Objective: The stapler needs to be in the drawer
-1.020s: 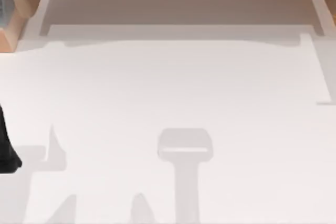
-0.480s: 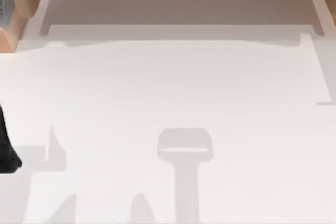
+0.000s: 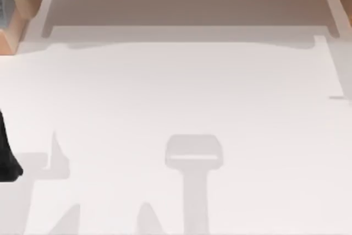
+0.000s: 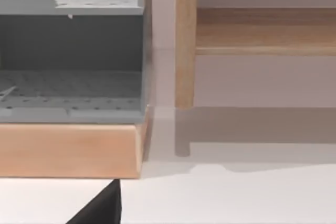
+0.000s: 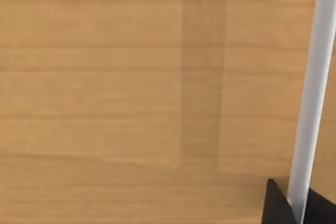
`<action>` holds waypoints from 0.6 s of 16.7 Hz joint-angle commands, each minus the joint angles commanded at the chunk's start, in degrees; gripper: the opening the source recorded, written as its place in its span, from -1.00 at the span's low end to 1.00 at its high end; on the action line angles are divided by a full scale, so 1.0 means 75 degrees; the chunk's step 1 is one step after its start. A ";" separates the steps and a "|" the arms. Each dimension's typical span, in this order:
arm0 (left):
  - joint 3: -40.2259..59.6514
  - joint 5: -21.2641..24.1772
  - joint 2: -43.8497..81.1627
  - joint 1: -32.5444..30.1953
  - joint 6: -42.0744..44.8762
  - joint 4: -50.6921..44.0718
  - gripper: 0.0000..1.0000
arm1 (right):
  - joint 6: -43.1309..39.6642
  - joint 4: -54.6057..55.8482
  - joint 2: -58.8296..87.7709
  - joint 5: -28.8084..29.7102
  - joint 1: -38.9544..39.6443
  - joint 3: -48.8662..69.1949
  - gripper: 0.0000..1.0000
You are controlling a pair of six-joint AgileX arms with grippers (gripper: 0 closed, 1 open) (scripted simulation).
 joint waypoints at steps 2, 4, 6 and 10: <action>0.0000 0.0000 0.0000 0.0000 0.0000 0.0000 1.00 | -0.0005 -0.0294 0.0171 0.0254 0.0242 0.0481 -1.00; 0.0000 0.0000 0.0000 0.0000 0.0000 0.0000 1.00 | 0.0002 -0.0536 0.0307 0.0458 0.0447 0.0867 -1.00; 0.0000 0.0000 0.0000 0.0000 0.0000 0.0000 1.00 | 0.0006 -0.0625 0.0357 0.0528 0.0525 0.0993 -1.00; 0.0000 0.0000 0.0000 0.0000 0.0000 0.0000 1.00 | 0.0016 -0.0644 0.0357 0.0522 0.0493 0.0983 -1.00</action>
